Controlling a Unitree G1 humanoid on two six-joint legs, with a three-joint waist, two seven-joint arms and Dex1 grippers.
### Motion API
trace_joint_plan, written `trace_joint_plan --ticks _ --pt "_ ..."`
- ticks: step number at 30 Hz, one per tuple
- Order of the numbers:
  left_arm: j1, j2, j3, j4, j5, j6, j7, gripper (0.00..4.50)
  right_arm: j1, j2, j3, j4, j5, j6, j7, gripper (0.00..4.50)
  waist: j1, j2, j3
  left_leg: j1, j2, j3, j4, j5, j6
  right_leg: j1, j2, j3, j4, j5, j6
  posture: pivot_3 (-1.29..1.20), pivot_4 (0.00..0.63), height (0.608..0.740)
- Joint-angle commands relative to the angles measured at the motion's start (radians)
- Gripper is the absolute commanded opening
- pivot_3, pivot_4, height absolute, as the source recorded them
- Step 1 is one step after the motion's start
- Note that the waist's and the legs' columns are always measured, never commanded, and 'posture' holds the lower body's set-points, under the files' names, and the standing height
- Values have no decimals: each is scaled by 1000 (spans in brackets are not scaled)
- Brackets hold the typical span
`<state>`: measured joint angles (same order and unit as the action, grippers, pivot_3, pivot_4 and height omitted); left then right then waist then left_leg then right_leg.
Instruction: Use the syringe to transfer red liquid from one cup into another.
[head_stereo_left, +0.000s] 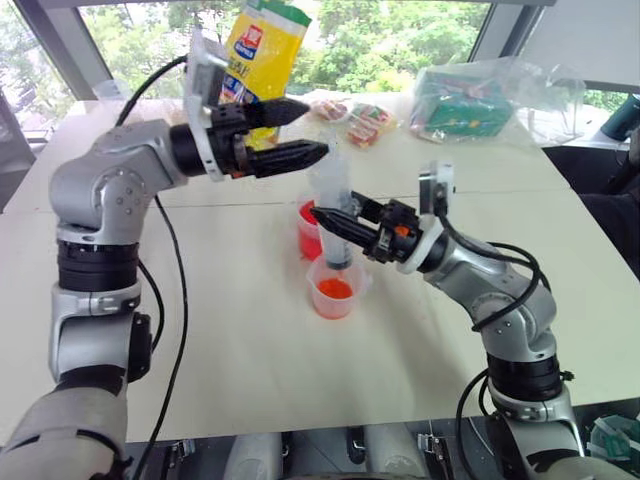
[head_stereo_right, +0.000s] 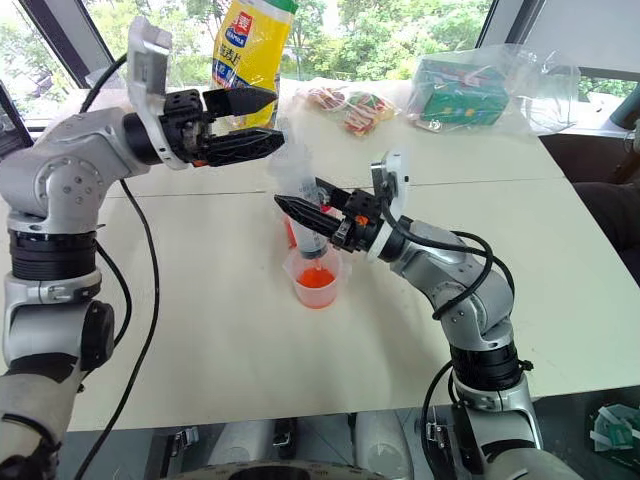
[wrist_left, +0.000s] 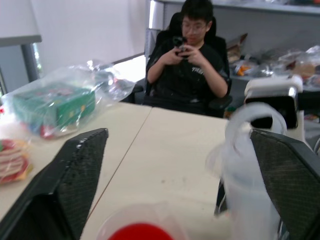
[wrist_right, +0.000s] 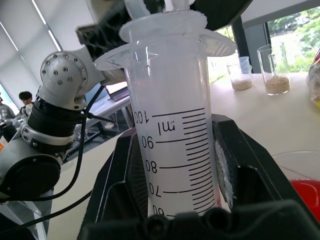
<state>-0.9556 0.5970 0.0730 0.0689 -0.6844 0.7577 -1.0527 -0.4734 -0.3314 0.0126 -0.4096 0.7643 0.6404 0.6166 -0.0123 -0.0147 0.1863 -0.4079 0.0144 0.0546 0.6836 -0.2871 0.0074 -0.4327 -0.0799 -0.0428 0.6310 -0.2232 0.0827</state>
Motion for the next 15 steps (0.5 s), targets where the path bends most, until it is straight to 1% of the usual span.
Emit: trace_joint_plan --ticks 1,5,8,11,13,15 --pt "4 48 50 3 -1 -19 -15 4458 -21 5 -47 -46 36 -19 -13 1418 0 0 0 0 0 0 0 0 0 0 0 0 0 0 0 0 150 740" --pt "33 82 71 -6 -12 -6 -20 4458 -31 1 -65 -41 41 -12 -33 1418 0 0 0 0 0 0 0 0 0 0 0 0 0 0 0 0 150 740" --pt "67 95 78 -28 -18 -3 -21 4458 -65 -13 -98 -32 61 23 -85 1418 0 0 0 0 0 0 0 0 0 0 0 0 0 0 0 0 150 740" --pt "101 85 68 -55 -4 -21 -11 4458 -122 -53 -144 -11 73 100 -167 1418 1 0 0 0 0 0 0 0 0 0 0 0 0 0 0 0 150 740" --pt "127 76 53 -77 13 -37 -1 4458 -178 -80 -202 41 108 200 -265 1418 2 0 0 0 0 0 0 0 0 0 -1 0 0 0 0 0 150 740" --pt "165 69 38 -108 26 -53 0 4458 -254 -125 -288 133 168 372 -397 1418 2 0 0 0 0 0 0 0 0 0 -1 0 0 0 0 0 150 740"
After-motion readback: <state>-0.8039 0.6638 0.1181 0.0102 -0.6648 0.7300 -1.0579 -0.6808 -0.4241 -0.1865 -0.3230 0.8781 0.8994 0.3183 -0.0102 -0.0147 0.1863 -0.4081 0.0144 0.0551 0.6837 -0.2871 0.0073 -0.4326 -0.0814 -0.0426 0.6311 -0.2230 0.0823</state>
